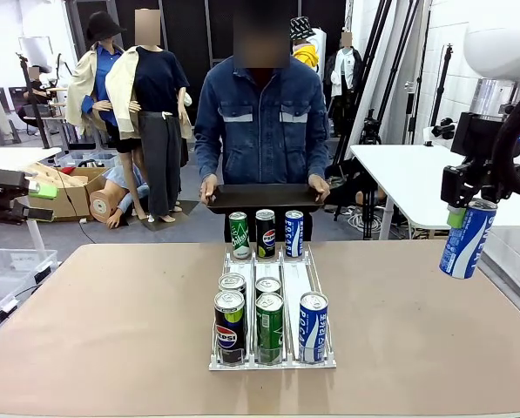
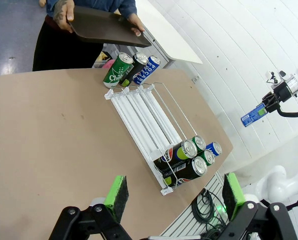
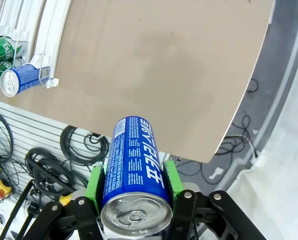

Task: Retrieve and hand over the desired beverage to the person.
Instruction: Place the picked can on the Handle tray extended by the person.

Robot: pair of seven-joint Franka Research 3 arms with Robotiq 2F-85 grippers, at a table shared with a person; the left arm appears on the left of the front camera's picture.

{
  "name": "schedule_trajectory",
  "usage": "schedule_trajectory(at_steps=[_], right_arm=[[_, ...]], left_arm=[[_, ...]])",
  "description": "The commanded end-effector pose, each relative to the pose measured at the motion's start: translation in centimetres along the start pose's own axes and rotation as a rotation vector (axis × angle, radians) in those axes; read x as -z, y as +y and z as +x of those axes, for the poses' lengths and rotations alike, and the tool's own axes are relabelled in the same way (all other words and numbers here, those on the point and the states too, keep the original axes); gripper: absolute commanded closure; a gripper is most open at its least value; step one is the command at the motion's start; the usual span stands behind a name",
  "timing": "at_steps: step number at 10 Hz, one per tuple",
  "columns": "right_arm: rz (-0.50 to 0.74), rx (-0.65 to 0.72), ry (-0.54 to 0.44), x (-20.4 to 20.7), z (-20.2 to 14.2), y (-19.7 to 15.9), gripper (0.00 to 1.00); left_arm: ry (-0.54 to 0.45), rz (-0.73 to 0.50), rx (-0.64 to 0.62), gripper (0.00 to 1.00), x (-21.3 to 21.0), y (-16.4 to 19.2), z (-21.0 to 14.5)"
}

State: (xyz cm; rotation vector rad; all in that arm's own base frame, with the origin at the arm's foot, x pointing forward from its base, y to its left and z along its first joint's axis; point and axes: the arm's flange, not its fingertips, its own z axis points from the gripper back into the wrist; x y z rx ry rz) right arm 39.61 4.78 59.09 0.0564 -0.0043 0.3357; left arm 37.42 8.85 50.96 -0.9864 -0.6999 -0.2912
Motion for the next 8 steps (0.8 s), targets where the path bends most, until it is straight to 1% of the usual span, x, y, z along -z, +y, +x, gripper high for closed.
schedule_trajectory(at_steps=[1,8], right_arm=[[-0.003,-0.001,-0.015,-0.01,0.07,0.05,0.64],[-0.003,-0.001,-0.015,-0.01,0.07,0.05,0.64]], left_arm=[[-0.005,-0.01,0.004,0.0,-0.18,0.07,-0.08],[-0.005,-0.01,0.004,0.0,-0.18,0.07,-0.08]])
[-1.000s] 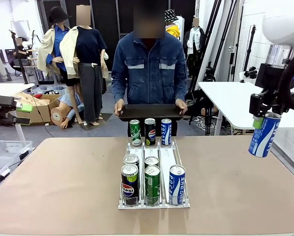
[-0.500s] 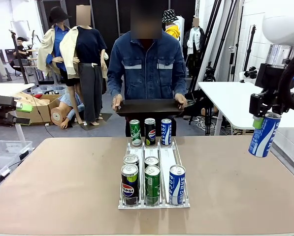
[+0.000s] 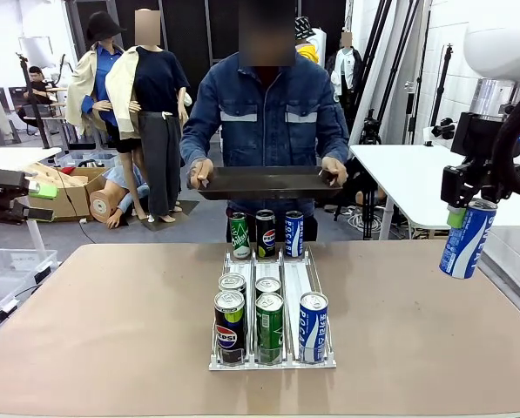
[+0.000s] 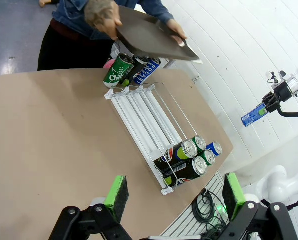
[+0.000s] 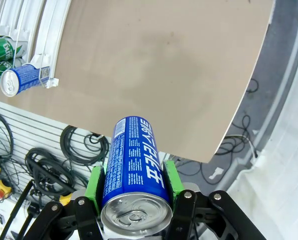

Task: Retrieve and hand over the desired beverage to the person.
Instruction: Place the picked can on the Handle tray extended by the person.

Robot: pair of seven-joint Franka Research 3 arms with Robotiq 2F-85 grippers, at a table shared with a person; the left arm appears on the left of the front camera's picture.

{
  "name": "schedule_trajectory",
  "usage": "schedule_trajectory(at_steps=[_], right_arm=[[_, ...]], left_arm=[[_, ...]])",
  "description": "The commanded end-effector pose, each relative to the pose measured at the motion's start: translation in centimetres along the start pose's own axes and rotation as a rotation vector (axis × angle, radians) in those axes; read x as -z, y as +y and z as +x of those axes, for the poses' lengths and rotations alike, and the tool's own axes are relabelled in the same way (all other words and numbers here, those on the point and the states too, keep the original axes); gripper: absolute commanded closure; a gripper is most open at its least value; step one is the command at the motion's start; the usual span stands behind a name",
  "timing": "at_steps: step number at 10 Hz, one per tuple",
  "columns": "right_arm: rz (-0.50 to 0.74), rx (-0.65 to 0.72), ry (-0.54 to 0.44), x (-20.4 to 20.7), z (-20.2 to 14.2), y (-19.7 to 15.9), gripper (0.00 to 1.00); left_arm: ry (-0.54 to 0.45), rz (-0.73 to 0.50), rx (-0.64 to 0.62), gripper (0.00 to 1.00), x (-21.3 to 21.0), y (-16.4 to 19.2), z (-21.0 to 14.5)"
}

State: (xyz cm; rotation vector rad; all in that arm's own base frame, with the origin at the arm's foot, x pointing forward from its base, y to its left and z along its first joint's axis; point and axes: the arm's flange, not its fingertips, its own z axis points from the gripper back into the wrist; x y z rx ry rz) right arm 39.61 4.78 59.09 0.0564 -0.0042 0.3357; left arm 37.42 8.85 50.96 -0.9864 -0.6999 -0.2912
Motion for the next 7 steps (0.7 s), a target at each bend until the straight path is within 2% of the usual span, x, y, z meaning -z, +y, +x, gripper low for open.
schedule_trajectory(at_steps=[1,7], right_arm=[[-0.003,-0.001,-0.015,-0.01,0.07,0.05,0.64],[-0.003,-0.001,-0.015,-0.01,0.07,0.05,0.64]], left_arm=[[-0.005,-0.01,0.004,0.0,-0.18,0.07,-0.08],[-0.005,-0.01,0.004,0.0,-0.18,0.07,-0.08]])
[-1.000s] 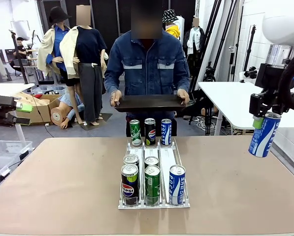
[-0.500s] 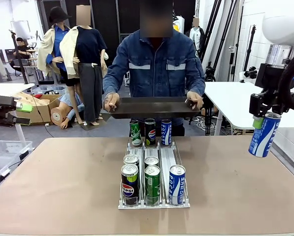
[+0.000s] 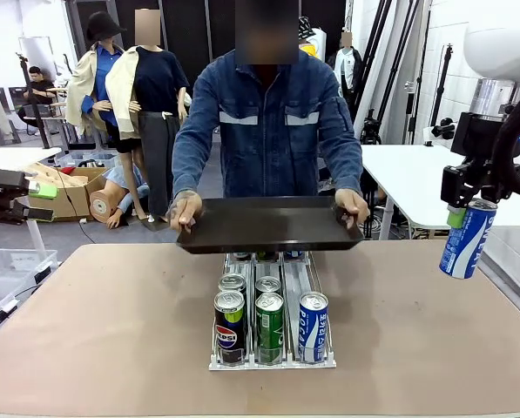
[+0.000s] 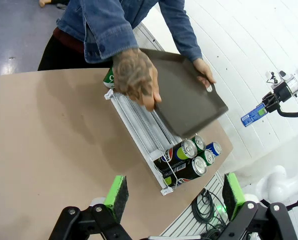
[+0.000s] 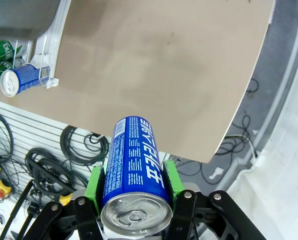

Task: Retrieve and hand over the desired beverage to the person.
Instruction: Place the picked can on the Handle tray extended by the person.

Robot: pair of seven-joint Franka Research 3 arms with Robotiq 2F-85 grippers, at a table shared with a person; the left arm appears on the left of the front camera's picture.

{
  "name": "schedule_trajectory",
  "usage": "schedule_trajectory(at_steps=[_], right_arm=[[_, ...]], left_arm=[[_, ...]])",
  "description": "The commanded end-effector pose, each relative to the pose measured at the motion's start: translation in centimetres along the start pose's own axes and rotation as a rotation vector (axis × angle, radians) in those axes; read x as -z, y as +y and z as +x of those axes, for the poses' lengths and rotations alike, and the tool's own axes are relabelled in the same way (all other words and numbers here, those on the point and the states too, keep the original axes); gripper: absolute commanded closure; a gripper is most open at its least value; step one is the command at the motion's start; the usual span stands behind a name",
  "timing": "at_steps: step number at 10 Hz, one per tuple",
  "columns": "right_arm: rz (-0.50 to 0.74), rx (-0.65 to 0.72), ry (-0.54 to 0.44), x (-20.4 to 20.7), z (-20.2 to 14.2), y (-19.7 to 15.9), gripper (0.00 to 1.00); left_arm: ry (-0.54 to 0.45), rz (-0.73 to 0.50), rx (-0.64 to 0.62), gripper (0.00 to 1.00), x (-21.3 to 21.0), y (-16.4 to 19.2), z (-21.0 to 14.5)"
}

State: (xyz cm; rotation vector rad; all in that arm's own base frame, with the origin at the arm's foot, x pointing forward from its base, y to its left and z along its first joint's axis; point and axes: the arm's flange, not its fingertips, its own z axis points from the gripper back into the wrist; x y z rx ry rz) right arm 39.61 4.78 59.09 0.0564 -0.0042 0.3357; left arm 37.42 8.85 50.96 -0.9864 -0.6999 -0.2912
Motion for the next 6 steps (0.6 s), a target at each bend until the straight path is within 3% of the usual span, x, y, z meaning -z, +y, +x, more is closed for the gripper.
schedule_trajectory(at_steps=[1,6], right_arm=[[-0.003,-0.001,-0.015,0.0,0.1,0.1,0.64],[0.0,-0.015,0.0,-1.5,0.7,1.2,0.64]], left_arm=[[-0.005,-0.01,0.004,0.0,-0.2,0.1,-0.1],[-0.005,-0.01,0.004,0.0,-0.2,0.1,-0.1]])
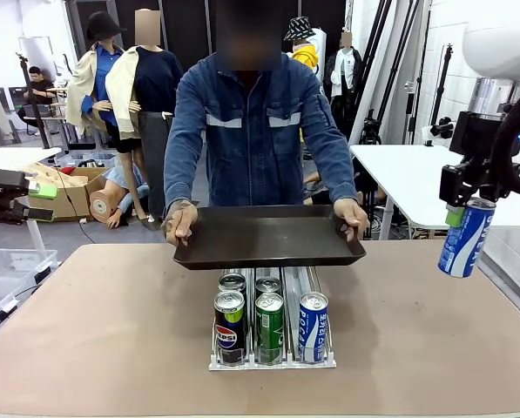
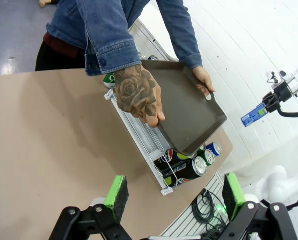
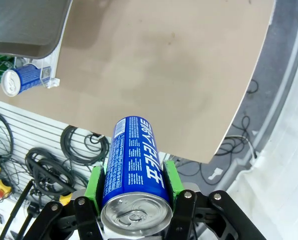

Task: Retrieve and hand over the desired beverage to the person.
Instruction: Place the picked can on the Handle tray extended by the person.

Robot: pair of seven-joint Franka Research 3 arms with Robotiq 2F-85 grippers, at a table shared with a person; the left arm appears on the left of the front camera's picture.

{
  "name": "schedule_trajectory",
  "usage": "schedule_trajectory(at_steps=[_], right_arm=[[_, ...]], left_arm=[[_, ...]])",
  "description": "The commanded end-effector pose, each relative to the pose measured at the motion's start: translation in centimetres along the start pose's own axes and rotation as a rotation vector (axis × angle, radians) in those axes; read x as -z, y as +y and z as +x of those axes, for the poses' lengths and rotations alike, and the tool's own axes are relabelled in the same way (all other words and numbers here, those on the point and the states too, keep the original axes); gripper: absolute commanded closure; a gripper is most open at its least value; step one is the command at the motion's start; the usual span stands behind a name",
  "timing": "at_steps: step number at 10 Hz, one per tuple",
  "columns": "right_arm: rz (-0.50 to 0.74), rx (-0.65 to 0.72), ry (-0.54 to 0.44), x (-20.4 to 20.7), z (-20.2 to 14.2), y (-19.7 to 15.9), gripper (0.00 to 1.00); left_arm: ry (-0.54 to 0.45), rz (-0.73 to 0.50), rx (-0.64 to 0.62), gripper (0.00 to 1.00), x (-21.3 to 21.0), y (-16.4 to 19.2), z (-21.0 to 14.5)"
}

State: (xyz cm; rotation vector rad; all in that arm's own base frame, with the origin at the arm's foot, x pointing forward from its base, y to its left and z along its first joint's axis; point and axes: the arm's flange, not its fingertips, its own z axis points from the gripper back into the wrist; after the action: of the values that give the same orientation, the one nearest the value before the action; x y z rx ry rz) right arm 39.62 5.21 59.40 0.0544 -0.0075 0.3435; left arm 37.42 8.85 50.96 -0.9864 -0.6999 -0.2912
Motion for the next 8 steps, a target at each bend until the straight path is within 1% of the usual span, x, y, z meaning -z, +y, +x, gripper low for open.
schedule_trajectory(at_steps=[1,4,5,8], right_arm=[[-0.011,-0.01,0.002,-2.0,1.0,1.5,0.64],[-0.064,-0.036,0.02,-5.4,3.1,5.1,0.64],[-0.07,-0.048,0.011,-6.4,4.1,6.5,0.64],[-0.055,-0.095,0.013,-7.2,8.5,10.0,0.64]], left_arm=[[-0.005,-0.01,0.004,0.0,-0.2,0.1,-0.1],[-0.005,-0.01,0.004,0.0,-0.2,0.1,-0.1],[-0.005,-0.01,0.004,0.0,-0.2,0.1,-0.1],[-0.005,-0.01,0.004,0.0,-0.2,0.1,-0.1]])
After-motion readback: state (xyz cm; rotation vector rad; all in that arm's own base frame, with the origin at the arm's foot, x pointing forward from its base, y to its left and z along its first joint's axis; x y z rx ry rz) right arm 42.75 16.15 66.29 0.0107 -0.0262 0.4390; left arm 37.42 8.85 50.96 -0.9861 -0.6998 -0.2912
